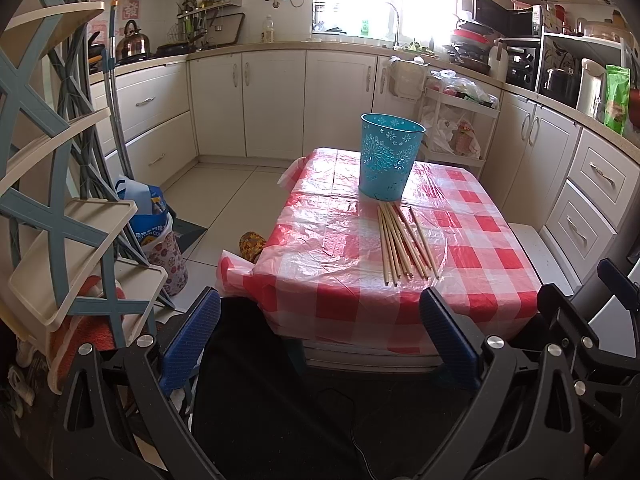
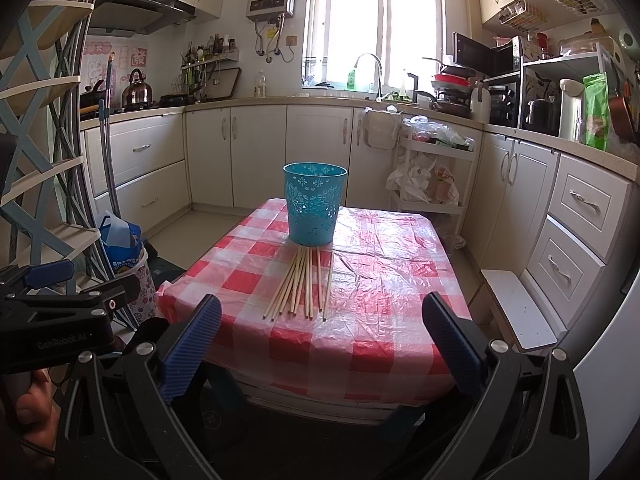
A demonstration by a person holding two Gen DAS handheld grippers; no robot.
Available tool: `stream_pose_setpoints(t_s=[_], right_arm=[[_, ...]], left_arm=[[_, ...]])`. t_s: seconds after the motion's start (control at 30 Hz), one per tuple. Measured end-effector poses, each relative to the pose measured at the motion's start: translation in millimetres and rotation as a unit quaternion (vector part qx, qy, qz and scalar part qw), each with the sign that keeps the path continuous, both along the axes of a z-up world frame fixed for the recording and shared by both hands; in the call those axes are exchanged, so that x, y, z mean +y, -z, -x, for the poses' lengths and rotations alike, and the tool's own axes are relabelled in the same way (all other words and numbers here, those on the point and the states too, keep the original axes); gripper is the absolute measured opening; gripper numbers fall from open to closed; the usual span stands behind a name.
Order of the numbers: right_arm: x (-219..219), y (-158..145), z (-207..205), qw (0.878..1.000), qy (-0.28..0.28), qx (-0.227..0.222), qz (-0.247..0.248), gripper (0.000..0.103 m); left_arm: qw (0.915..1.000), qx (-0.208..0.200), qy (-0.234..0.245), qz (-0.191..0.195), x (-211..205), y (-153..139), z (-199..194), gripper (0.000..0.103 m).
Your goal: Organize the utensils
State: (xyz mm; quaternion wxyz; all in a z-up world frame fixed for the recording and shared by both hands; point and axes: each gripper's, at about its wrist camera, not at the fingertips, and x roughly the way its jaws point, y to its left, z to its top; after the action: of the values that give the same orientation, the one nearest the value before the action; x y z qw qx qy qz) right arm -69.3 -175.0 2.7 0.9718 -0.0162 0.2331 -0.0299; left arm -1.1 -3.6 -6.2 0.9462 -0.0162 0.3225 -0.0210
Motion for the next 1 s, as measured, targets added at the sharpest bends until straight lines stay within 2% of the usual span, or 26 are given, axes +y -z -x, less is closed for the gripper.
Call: stream_pose_setpoints(t_s=[0.57,0.73,1.0], right_arm=[[1,2,-1,1.000,0.000,0.003,0.000,0.096],[0,6,-10,1.000,-0.001,0.006,-0.001,0.096],[-8,21,-47,0.999,-0.010,0.029,-0.008,0.096]], left_arm=[[1.0000,0.006,0.007,-0.004,-6,4,-6,0.096],[0.9998,0.016,0.009,-0.006,-8,9,-20,0.095],[0.9990,0.043,0.010,-0.007,-9,28,-57,0.095]])
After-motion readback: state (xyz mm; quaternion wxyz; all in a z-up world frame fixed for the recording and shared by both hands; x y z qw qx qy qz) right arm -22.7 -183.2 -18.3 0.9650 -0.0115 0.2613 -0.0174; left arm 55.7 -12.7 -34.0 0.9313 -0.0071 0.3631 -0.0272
